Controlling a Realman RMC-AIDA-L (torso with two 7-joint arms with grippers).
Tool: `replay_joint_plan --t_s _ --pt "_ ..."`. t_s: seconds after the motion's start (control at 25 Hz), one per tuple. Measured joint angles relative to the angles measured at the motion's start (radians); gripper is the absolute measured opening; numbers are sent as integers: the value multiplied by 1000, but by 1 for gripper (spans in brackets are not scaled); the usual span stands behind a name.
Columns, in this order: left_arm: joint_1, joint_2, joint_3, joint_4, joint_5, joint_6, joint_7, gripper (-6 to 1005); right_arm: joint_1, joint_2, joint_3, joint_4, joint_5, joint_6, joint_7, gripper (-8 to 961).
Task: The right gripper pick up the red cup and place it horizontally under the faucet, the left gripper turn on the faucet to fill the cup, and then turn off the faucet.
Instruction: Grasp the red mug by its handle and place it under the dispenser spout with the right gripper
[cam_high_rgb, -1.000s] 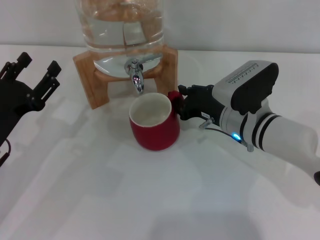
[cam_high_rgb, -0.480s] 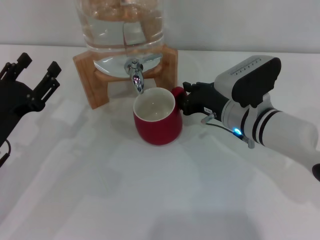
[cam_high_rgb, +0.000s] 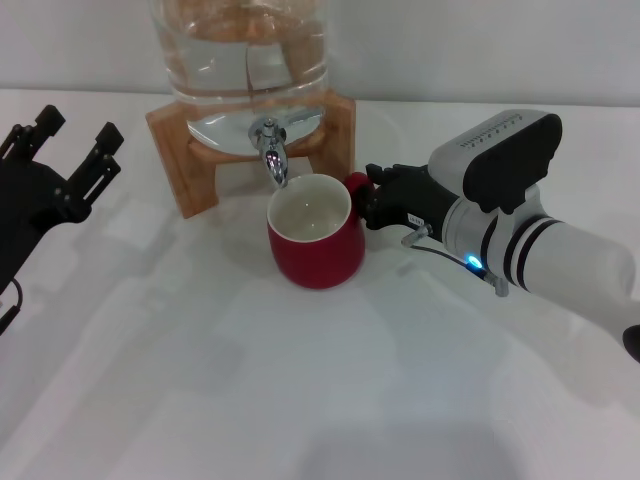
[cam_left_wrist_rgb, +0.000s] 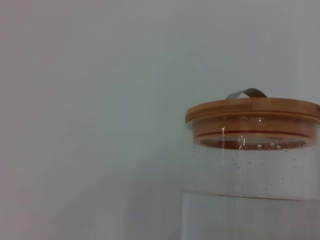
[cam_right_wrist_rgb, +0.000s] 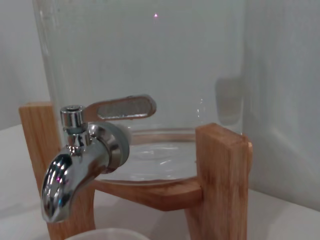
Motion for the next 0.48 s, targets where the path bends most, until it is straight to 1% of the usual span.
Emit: replay_joint_plan --t_s 0.48 --pt "0 0 0 0 0 0 0 761 7 0 -3 18 -2 17 0 294"
